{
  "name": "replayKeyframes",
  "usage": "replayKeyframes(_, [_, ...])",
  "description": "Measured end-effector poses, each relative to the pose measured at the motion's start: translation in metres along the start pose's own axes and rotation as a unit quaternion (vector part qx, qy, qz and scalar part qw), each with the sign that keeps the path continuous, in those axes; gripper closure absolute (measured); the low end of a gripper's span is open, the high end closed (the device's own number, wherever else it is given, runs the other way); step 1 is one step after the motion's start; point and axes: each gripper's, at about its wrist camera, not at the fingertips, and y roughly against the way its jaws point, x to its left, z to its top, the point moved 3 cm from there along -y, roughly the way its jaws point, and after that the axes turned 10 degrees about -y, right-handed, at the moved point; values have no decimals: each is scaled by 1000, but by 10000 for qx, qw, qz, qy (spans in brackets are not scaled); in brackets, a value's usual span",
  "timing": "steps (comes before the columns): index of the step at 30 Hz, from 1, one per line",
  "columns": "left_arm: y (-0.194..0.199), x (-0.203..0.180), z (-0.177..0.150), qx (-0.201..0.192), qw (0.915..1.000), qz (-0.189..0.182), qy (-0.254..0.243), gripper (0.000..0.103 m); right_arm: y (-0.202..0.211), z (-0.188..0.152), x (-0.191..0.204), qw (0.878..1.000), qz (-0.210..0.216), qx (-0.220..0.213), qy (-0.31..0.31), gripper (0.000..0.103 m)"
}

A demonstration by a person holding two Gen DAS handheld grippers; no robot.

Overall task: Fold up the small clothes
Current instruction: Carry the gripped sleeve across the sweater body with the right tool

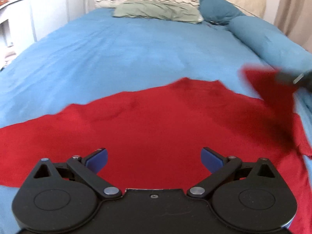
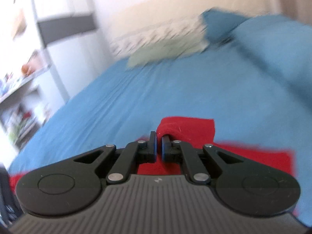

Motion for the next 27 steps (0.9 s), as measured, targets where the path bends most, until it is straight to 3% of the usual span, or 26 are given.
replayKeyframes(5, [4,30,-17,-6,10000,7,78,0,-62,-91,38,9972,86,694,278,83])
replayKeyframes(9, [6,35,-25,-56,9999,-52,99,0,-75,-118,35,9964,27,793,283,82])
replayKeyframes(11, [5,31,-25,-57,9998,-124,120,0,-72,-120,34,9963,178,784,303,76])
replayKeyframes(12, [6,30,-24,-74,9997,-165,133,0,-72,-117,34,9956,236,809,398,62])
replayKeyframes(13, [7,29,-23,-94,9996,-212,143,0,-64,-118,33,9949,269,808,537,39])
replayKeyframes(15, [10,23,-19,-147,9992,-342,123,0,-46,-115,33,9941,295,639,826,15])
replayKeyframes(16, [12,18,-15,-196,9989,-405,101,0,-34,-112,34,9935,311,509,973,9])
replayKeyframes(22, [14,-34,5,-486,9951,-527,-681,2,20,-100,1,9872,114,514,1504,7])
replayKeyframes(24, [7,-56,7,-473,9922,-370,-1091,12,35,-100,-16,9864,31,591,1536,6])
replayKeyframes(27, [-9,-81,6,-385,9882,-248,-1461,16,52,-107,-41,9861,-99,788,1463,6])
